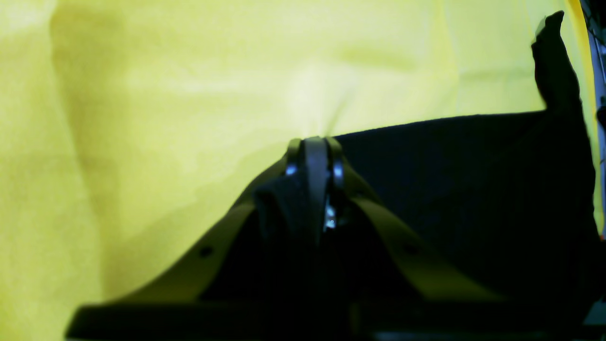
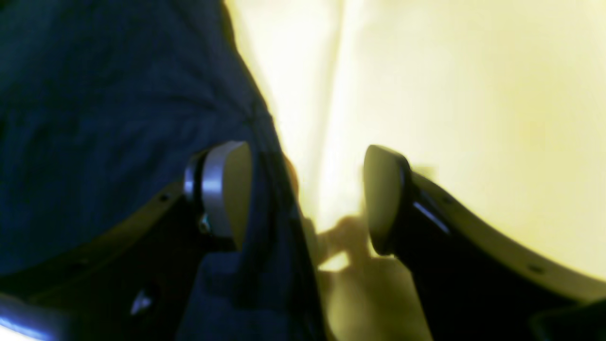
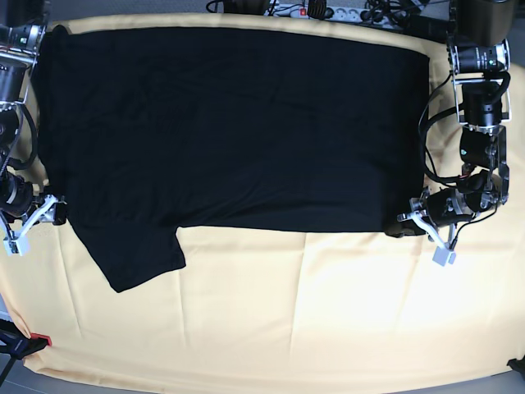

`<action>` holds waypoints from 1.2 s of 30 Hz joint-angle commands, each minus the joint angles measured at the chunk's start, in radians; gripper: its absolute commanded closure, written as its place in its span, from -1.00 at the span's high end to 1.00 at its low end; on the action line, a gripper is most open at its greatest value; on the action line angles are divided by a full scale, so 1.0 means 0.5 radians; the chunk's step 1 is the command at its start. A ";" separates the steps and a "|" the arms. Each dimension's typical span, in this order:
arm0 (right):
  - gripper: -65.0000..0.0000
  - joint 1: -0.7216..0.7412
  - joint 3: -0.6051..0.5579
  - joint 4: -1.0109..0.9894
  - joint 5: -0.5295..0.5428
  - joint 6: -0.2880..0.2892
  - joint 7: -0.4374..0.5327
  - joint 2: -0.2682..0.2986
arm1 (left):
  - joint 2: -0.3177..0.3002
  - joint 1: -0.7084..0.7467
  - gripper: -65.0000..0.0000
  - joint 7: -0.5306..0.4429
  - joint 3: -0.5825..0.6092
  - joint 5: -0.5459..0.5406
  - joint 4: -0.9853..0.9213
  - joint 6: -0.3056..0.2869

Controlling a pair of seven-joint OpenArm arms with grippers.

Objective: Fold the T-shirt properly
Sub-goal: 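Grasp the shirt's hem edge with both grippers at its two corners, then lift the hem with both grippers and fold it over toward the collar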

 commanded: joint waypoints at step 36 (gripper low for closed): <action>-1.00 0.607 -0.023 -0.573 -0.024 0.443 0.439 -0.186 | 0.039 -0.225 -1.00 -0.765 -0.008 0.428 0.011 -0.192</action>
